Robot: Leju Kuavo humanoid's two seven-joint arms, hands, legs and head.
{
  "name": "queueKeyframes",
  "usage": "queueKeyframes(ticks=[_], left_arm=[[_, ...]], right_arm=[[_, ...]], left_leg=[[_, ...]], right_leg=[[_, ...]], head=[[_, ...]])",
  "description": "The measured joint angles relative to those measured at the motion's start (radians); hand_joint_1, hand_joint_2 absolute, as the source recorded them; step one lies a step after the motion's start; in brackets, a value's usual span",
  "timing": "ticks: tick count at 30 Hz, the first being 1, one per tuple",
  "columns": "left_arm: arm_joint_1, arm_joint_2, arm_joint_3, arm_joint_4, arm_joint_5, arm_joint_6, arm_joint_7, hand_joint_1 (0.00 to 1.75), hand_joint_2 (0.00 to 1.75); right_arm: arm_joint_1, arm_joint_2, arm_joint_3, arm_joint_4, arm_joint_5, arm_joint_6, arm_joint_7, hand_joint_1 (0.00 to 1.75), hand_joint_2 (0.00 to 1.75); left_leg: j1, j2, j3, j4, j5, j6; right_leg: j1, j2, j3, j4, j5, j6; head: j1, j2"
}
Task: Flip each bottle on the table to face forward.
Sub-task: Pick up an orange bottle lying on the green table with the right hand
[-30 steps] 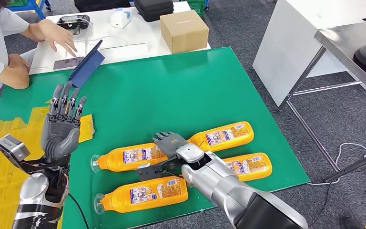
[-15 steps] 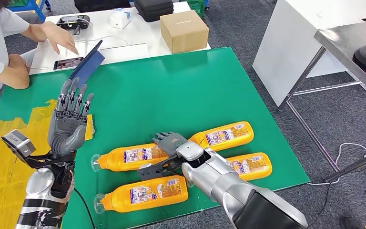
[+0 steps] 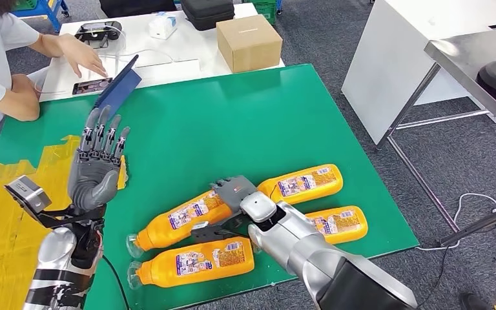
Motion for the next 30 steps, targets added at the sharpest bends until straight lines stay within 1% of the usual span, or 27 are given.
queueKeyframes(ticks=[9, 12, 16, 22, 30], left_arm=[[0.001, 0.0, -0.016, 0.003, 0.007, 0.007, 0.008, 0.0, 1.75], [0.005, 0.0, -0.016, 0.004, 0.008, 0.01, 0.01, 0.0, 1.75], [0.015, 0.0, -0.016, 0.004, 0.009, 0.009, 0.012, 0.0, 1.75], [0.024, 0.0, -0.016, 0.004, 0.009, 0.009, 0.014, 0.0, 1.75], [0.036, 0.0, -0.015, 0.004, 0.004, 0.01, 0.019, 0.0, 1.75]], right_arm=[[0.029, -0.014, 0.004, 0.006, 0.064, -0.182, 0.059, 1.75, 1.75], [0.039, -0.021, -0.003, 0.006, 0.065, -0.248, 0.063, 1.75, 1.75], [0.044, -0.031, -0.037, 0.005, 0.064, -0.357, 0.062, 1.75, 1.75], [0.045, -0.047, -0.087, -0.007, 0.104, -0.45, 0.063, 1.75, 1.75], [0.051, -0.069, -0.162, -0.035, 0.203, -0.536, 0.078, 1.75, 1.75]], left_leg=[[0.0, 0.0, 0.0, 0.0, 0.0, 0.0], [0.0, 0.0, -0.001, 0.0, 0.0, 0.0], [0.0, 0.0, -0.002, 0.0, 0.0, 0.0], [0.0, 0.0, -0.002, 0.0, 0.0, 0.0], [0.0, -0.001, -0.002, 0.0, 0.0, 0.0]], right_leg=[[0.0, 0.0, 0.0, 0.0, 0.0, 0.0], [0.0, 0.0, 0.0, 0.0, 0.0, 0.0], [0.0, 0.0, -0.001, 0.0, 0.0, 0.0], [0.0, 0.0, -0.001, 0.0, 0.0, 0.0], [0.0, 0.0, -0.001, 0.0, 0.0, 0.0]], head=[[0.0, 0.0], [0.0, 0.0], [0.0, 0.0], [0.0, 0.0], [0.0, 0.0]])
